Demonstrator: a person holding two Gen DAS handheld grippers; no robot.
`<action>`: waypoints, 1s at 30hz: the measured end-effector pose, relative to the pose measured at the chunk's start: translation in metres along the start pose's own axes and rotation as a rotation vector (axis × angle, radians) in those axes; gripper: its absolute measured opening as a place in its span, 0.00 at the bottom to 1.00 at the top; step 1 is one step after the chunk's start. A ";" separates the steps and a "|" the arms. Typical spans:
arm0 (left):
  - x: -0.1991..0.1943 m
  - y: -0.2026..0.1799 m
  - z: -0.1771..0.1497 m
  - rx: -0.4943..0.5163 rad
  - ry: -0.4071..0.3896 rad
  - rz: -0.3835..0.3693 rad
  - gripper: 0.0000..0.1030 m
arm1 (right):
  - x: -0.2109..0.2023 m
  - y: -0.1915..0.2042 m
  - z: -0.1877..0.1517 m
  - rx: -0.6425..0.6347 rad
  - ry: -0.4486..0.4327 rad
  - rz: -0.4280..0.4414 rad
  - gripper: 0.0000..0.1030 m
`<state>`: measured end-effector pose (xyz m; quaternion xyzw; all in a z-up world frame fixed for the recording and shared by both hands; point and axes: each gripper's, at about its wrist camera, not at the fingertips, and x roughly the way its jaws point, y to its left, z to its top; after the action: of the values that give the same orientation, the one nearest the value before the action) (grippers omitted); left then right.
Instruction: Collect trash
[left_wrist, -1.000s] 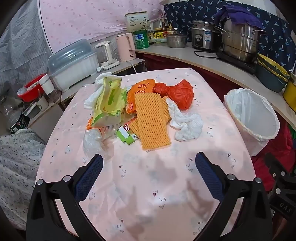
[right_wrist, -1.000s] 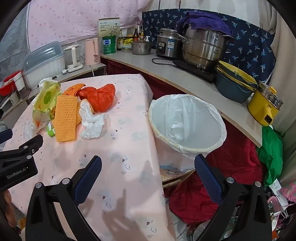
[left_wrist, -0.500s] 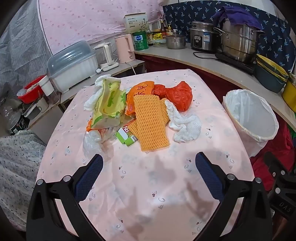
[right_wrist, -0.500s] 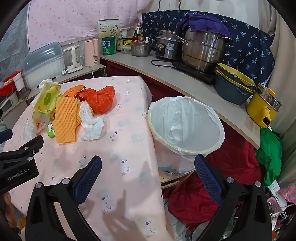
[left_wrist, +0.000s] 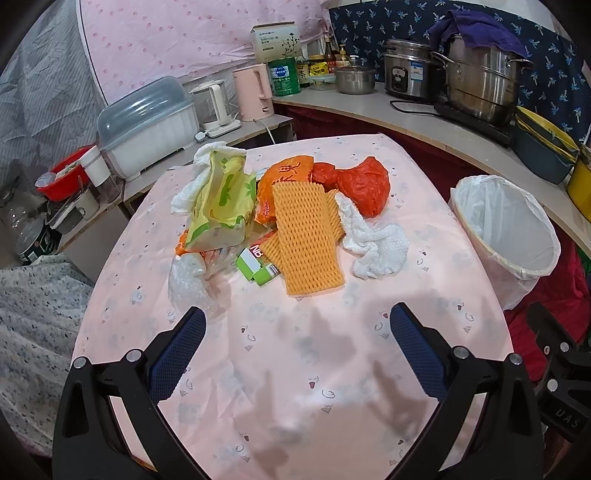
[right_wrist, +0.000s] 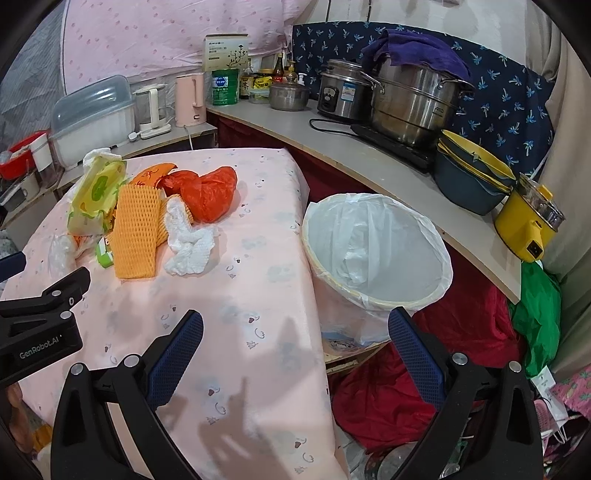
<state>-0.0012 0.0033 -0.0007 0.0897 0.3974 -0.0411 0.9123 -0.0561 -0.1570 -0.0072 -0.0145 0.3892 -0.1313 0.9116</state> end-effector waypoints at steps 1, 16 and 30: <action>0.000 0.000 0.000 0.000 0.000 -0.001 0.92 | 0.000 -0.001 0.000 0.002 0.000 0.001 0.93; 0.002 0.000 -0.001 -0.002 0.005 -0.002 0.92 | 0.001 -0.001 -0.001 -0.005 0.000 -0.013 0.93; 0.006 0.000 -0.004 -0.002 0.007 -0.003 0.92 | 0.003 -0.002 -0.002 -0.010 0.002 -0.018 0.93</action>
<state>-0.0001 0.0044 -0.0072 0.0883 0.4008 -0.0419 0.9109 -0.0562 -0.1590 -0.0103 -0.0225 0.3908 -0.1376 0.9099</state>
